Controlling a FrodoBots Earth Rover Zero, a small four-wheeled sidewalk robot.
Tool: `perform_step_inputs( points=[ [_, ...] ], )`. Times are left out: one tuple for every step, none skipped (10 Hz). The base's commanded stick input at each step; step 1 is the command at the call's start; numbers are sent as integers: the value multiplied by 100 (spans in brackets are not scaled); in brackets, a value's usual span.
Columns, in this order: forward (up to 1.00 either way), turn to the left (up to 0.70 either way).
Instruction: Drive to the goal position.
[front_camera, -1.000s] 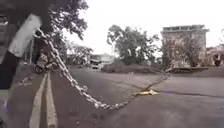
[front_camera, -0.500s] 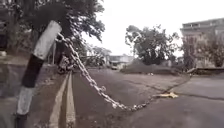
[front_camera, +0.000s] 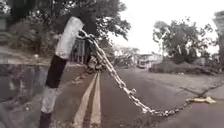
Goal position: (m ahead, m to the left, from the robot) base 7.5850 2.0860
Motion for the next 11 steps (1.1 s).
perform_step_inputs(
  points=[
    [70,-27],
    [57,-30],
    [26,-38],
    [0,-45],
    [0,-45],
    [0,-45],
    [0,-45],
    [0,-45],
    [0,-45],
    [0,-45],
    [0,-45]
  ],
)
